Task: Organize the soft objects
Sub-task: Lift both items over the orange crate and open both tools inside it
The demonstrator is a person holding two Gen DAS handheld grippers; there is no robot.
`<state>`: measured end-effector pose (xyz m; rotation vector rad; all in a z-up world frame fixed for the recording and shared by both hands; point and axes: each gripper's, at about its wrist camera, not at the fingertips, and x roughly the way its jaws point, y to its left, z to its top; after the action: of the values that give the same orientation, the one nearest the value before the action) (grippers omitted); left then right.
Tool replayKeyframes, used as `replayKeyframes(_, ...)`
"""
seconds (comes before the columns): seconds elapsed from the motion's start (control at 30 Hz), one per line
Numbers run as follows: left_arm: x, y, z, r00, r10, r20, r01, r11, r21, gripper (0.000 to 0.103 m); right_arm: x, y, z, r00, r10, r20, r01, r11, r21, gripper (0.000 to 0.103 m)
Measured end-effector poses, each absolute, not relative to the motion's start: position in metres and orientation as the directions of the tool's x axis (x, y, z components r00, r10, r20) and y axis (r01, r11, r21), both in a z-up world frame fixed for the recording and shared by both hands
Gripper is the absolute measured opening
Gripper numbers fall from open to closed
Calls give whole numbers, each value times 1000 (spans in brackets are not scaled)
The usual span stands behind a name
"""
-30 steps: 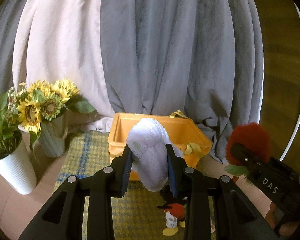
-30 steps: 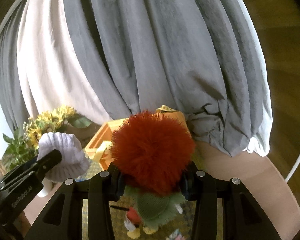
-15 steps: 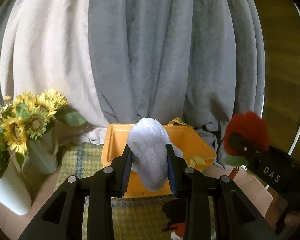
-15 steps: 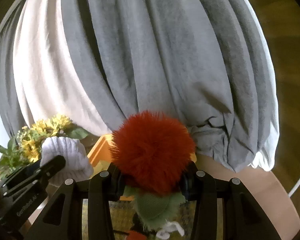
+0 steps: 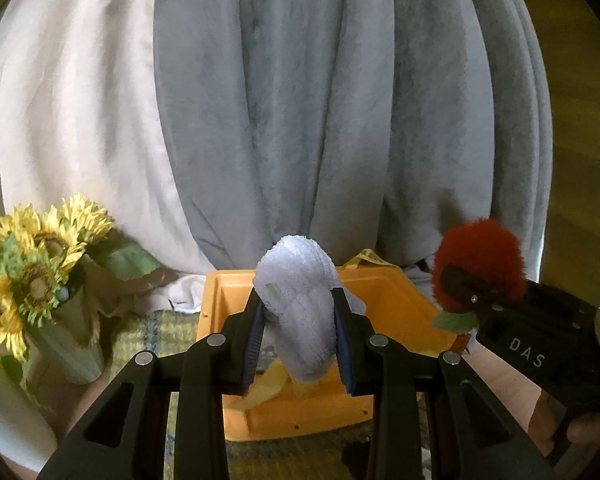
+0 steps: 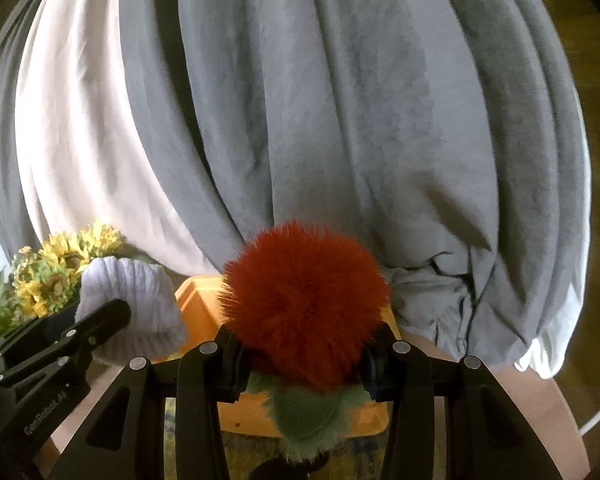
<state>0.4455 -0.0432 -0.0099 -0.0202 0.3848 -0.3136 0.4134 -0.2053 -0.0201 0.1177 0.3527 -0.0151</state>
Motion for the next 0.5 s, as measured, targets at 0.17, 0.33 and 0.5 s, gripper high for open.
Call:
replayKeyframes(0.17,472,-49,-15,875,-295,-384,301,953,-47,32,441,-206,-26,928,21,-372,20,994,108,44)
replayKeyframes(0.33,500,-53,-26,859,-287,-423,302,953,-34,32,470,-205,-36,908,38,-418,3,995,98,44)
replayKeyframes(0.5,524,-59,-41,839,-273,-471,304,953,-11,32,498,-205,-47,879,45,-474,-9,997,78,44)
